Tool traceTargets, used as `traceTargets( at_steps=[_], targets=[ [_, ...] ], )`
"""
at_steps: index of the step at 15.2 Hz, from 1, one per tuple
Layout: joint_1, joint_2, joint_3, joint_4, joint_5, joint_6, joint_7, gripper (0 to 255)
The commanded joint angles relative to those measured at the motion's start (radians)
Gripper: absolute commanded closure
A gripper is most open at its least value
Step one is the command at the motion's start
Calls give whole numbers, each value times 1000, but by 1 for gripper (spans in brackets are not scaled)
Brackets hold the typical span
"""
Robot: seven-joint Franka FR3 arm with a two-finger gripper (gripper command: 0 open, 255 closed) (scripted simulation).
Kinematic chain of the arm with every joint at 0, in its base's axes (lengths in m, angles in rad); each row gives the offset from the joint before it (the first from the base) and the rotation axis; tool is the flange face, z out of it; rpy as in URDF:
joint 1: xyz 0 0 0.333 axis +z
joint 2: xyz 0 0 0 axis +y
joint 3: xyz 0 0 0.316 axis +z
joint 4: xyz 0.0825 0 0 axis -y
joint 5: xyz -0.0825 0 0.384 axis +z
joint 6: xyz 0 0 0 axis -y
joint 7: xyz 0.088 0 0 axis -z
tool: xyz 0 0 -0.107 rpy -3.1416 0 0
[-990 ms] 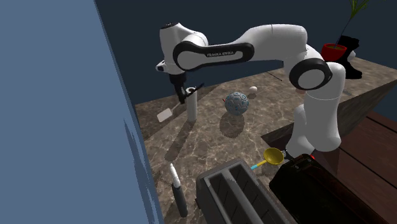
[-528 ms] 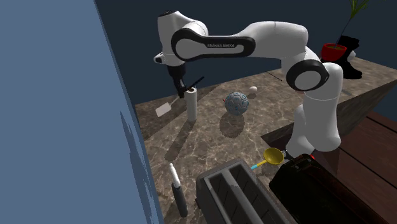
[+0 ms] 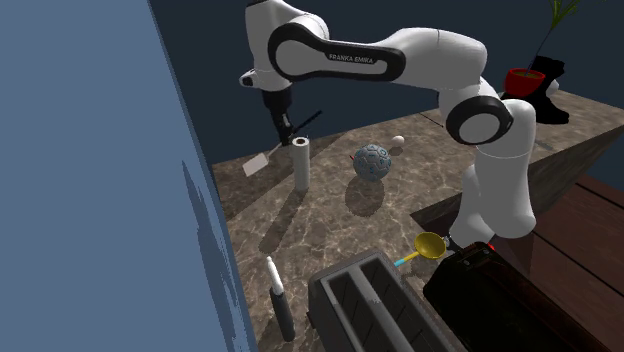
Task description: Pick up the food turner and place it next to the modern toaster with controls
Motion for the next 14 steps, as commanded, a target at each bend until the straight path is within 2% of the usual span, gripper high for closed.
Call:
traceTargets(
  at_steps=[1,7,14],
  targets=[
    [25,-28,10,-36,-5,7,33,255],
    [118,-118,57,-161,-21,39,168,255],
    [217,-167,121,-224,-26,51,329,255]
  ],
)
